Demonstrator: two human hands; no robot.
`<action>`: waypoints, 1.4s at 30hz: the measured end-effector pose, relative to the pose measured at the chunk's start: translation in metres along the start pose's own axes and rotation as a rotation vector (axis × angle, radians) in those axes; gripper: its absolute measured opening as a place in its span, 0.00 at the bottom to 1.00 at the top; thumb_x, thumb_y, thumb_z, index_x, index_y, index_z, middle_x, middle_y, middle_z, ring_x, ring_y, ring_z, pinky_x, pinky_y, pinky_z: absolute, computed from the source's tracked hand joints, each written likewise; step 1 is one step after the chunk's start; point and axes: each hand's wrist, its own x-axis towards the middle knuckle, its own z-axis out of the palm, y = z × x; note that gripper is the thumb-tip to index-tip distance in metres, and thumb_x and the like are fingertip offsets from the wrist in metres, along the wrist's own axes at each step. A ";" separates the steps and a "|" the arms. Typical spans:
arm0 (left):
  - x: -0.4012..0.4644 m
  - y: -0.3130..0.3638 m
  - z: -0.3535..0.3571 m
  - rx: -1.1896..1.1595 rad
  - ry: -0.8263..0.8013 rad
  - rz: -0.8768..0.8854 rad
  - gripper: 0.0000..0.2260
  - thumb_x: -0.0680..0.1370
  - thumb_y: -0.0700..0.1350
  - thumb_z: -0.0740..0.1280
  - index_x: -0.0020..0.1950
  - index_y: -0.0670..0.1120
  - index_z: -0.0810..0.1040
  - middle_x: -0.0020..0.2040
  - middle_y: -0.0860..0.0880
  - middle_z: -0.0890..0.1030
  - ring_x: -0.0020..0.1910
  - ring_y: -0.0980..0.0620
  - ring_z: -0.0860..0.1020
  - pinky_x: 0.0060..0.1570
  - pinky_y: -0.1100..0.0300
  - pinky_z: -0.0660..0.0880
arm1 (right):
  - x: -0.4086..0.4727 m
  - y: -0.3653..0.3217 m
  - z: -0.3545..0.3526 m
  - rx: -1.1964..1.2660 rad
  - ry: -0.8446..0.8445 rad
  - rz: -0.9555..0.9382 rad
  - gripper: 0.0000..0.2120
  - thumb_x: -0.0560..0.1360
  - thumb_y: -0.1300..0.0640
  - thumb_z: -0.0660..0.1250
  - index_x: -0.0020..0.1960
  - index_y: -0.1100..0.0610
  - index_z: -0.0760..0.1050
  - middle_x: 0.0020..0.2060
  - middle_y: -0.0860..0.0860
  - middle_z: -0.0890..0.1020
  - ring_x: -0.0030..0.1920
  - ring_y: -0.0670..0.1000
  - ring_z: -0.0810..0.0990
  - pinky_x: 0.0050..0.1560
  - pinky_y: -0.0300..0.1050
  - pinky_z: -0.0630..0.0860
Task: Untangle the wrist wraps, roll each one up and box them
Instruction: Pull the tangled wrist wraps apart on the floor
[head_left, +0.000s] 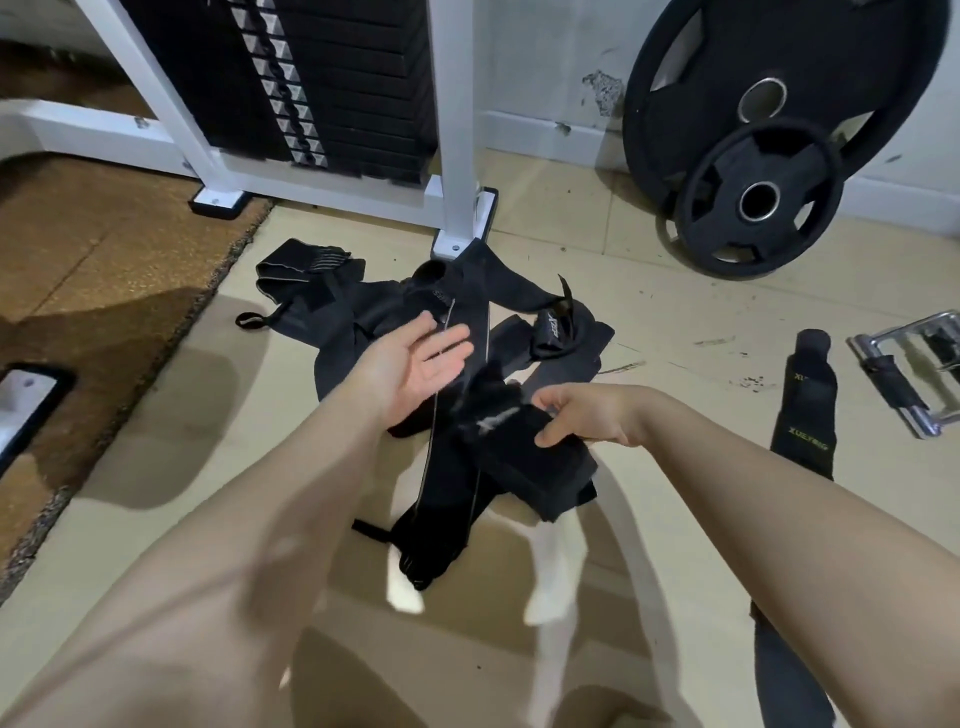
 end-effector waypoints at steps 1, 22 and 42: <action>-0.002 0.000 0.001 0.108 -0.020 -0.028 0.13 0.83 0.49 0.59 0.62 0.42 0.69 0.58 0.42 0.80 0.55 0.44 0.79 0.56 0.53 0.74 | 0.000 0.000 0.001 -0.011 0.026 -0.019 0.08 0.70 0.61 0.70 0.45 0.60 0.71 0.45 0.59 0.79 0.47 0.58 0.79 0.55 0.55 0.77; -0.004 -0.041 -0.005 0.763 -0.377 -0.077 0.08 0.80 0.46 0.64 0.58 0.49 0.78 0.55 0.50 0.83 0.56 0.51 0.81 0.58 0.55 0.76 | -0.011 -0.055 -0.035 1.343 0.271 -0.591 0.14 0.83 0.60 0.53 0.64 0.65 0.69 0.60 0.63 0.77 0.62 0.59 0.77 0.63 0.55 0.74; -0.035 0.007 0.031 0.245 -0.494 -0.158 0.37 0.72 0.69 0.50 0.67 0.44 0.74 0.63 0.42 0.79 0.59 0.42 0.79 0.53 0.52 0.79 | -0.009 -0.074 -0.026 1.433 0.224 -0.443 0.16 0.83 0.62 0.52 0.70 0.62 0.65 0.61 0.63 0.77 0.55 0.60 0.81 0.45 0.55 0.82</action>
